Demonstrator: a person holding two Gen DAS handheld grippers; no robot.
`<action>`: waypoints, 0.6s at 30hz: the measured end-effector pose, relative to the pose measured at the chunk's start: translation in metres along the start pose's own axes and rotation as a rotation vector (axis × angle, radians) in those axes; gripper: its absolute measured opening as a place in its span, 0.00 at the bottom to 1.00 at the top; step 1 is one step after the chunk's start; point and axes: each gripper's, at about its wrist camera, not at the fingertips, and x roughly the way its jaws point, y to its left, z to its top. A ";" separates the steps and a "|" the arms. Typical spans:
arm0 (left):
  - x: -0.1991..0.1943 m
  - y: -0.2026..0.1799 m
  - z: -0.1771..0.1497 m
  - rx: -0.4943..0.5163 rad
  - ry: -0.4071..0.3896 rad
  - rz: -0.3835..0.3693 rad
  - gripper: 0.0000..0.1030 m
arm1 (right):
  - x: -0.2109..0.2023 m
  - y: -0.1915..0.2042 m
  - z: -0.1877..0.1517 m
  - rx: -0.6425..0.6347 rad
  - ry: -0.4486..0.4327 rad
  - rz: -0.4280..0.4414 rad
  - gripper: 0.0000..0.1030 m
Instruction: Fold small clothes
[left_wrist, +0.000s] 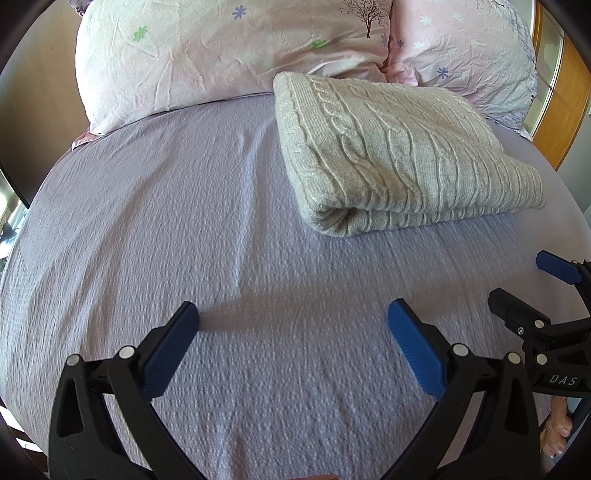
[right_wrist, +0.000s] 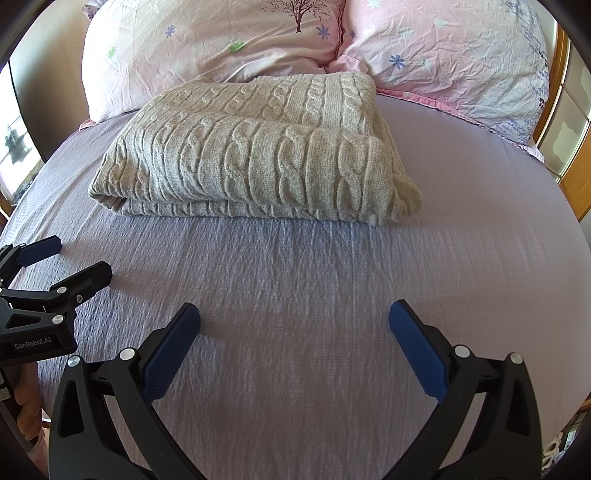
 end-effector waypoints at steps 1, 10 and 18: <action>0.000 0.000 0.000 0.000 0.000 0.000 0.98 | 0.000 0.000 0.000 0.000 0.000 0.000 0.99; 0.002 -0.002 0.003 -0.007 0.005 0.005 0.98 | 0.000 0.000 0.000 0.000 0.001 0.000 0.99; 0.003 0.000 0.004 -0.005 0.010 0.001 0.98 | 0.000 0.000 0.000 0.000 0.001 0.000 0.99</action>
